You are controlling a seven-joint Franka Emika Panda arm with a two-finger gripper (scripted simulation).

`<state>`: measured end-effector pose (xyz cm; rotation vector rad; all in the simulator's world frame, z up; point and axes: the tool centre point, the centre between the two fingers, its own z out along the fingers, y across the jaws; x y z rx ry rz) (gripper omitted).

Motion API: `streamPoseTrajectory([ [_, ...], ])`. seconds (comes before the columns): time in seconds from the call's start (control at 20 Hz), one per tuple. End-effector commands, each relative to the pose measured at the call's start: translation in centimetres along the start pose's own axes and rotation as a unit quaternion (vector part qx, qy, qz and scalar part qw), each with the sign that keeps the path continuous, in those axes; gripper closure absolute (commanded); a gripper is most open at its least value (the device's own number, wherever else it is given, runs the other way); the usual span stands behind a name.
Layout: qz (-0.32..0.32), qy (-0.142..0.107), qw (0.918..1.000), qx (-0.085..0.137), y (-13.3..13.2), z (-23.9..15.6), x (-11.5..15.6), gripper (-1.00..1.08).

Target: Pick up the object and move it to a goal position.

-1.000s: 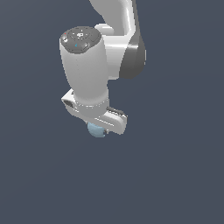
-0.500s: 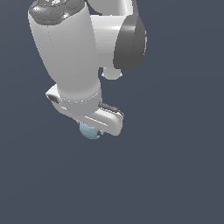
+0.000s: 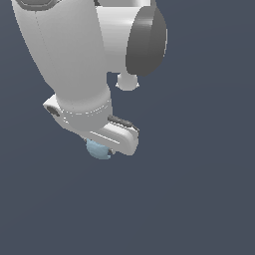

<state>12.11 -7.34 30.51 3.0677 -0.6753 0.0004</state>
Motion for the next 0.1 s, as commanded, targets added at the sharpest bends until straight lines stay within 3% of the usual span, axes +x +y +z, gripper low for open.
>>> streamPoseTrajectory([
  [0.0,0.0,0.0,1.0,0.0,-0.01,-0.13,0.1,1.08],
  [0.05,0.0,0.0,1.0,0.0,-0.01,-0.13,0.1,1.08],
])
